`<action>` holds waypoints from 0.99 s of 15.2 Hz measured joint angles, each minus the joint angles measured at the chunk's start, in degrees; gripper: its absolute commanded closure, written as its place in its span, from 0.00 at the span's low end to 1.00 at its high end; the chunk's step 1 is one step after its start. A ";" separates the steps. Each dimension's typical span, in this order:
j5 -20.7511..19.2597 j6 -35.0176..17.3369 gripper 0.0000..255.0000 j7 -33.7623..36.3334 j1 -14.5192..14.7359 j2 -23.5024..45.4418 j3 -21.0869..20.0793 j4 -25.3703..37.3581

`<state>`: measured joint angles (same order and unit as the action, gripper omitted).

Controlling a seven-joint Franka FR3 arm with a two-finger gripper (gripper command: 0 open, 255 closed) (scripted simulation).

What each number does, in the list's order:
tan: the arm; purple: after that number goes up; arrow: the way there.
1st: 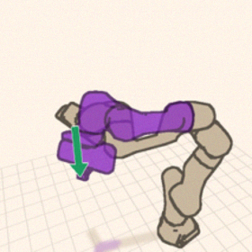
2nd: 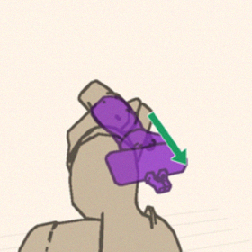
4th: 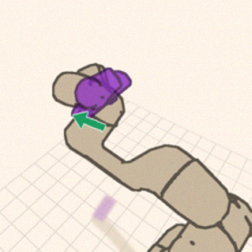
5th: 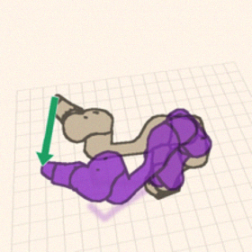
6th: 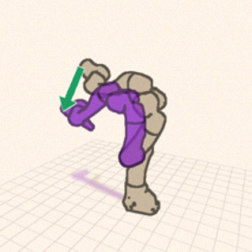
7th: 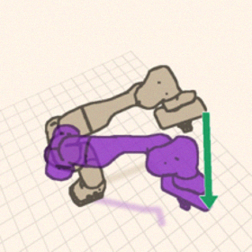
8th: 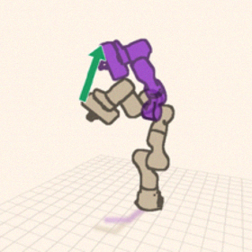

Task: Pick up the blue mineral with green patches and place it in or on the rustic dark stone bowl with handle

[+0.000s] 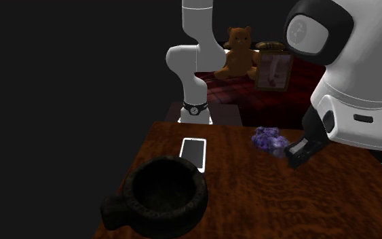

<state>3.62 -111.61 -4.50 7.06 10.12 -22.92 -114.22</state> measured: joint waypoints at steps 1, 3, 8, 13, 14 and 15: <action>0.15 0.69 1.00 -0.01 -0.03 -0.39 -0.04 0.30; 0.38 2.15 1.00 -0.09 -0.13 -1.07 -0.06 1.10; 1.34 1.27 0.00 6.93 -0.51 -4.49 0.92 -1.83; 3.07 -4.94 0.00 40.03 -2.16 -17.23 2.63 -16.11; 3.29 -5.26 0.00 44.55 -2.43 -18.99 2.50 -17.70; 3.34 -5.78 0.00 47.01 -2.56 -19.56 2.32 -18.53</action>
<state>6.95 -117.39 42.51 4.50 -9.44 -20.60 -132.75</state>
